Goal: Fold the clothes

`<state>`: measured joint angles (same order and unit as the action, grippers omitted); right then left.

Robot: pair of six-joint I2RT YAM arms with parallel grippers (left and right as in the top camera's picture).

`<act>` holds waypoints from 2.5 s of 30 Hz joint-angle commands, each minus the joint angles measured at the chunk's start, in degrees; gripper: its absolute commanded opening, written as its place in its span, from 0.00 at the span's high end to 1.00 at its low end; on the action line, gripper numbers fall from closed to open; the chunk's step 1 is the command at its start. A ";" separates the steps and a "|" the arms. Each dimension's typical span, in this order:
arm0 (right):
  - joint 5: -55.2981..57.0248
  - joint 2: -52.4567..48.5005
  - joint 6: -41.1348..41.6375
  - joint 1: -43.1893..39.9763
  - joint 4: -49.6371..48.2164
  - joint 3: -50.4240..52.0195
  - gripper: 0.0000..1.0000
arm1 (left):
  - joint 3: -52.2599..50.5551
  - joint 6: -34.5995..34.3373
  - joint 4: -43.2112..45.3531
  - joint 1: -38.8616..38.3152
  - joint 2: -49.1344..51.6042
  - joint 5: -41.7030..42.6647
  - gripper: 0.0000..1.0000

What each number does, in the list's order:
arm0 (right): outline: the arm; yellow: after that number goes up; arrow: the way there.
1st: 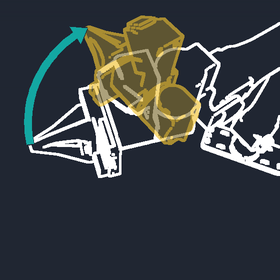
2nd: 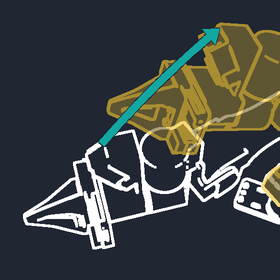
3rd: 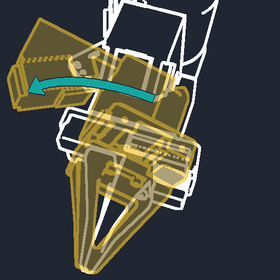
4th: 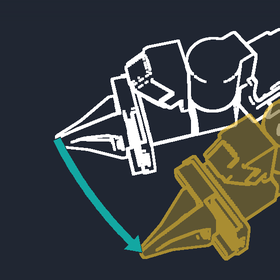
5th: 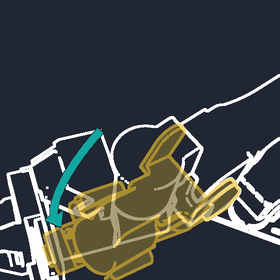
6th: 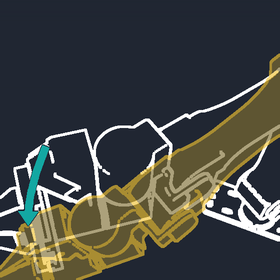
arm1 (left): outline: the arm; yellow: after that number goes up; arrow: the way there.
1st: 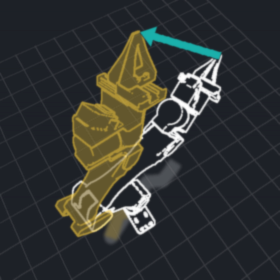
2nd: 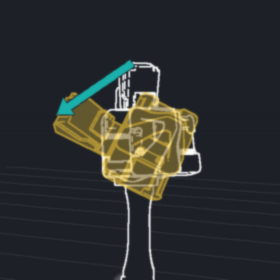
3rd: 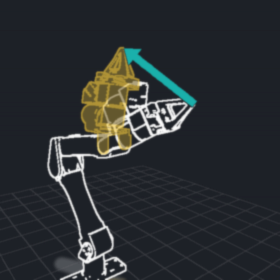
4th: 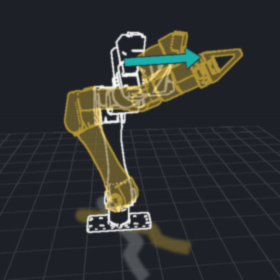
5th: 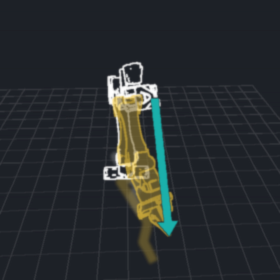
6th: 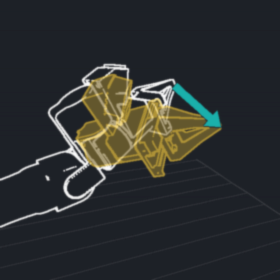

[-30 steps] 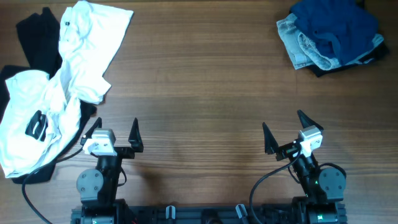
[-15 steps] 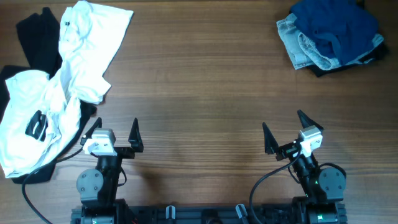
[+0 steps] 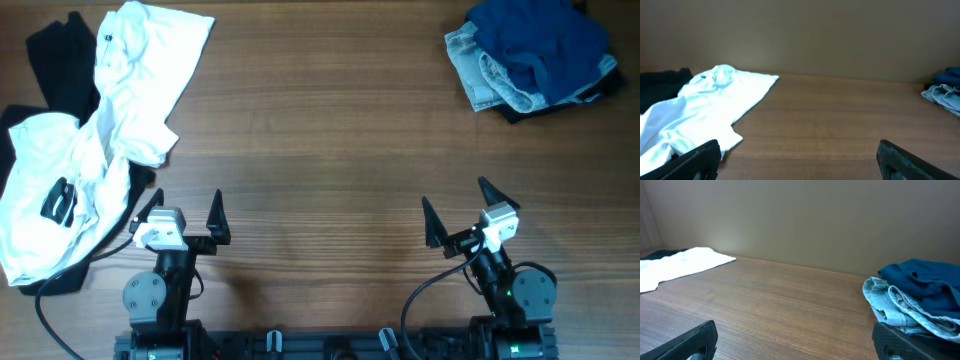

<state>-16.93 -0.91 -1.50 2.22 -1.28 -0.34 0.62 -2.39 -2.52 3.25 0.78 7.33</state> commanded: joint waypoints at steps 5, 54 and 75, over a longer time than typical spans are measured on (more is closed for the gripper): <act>-0.90 0.11 0.20 0.20 -4.70 0.04 0.00 | -0.28 0.48 -0.50 -0.42 -0.61 3.06 0.00; -24.04 -84.06 15.19 0.20 -15.02 -47.71 0.05 | 43.50 -6.84 1.97 15.23 93.13 -13.00 0.04; -22.38 -84.06 15.21 0.17 -14.99 -47.71 0.51 | 43.56 -13.53 -3.89 13.00 76.85 -7.50 0.96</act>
<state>-39.86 -84.33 13.85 2.22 -16.25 -46.98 43.86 -14.92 -3.40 18.44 84.03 -4.23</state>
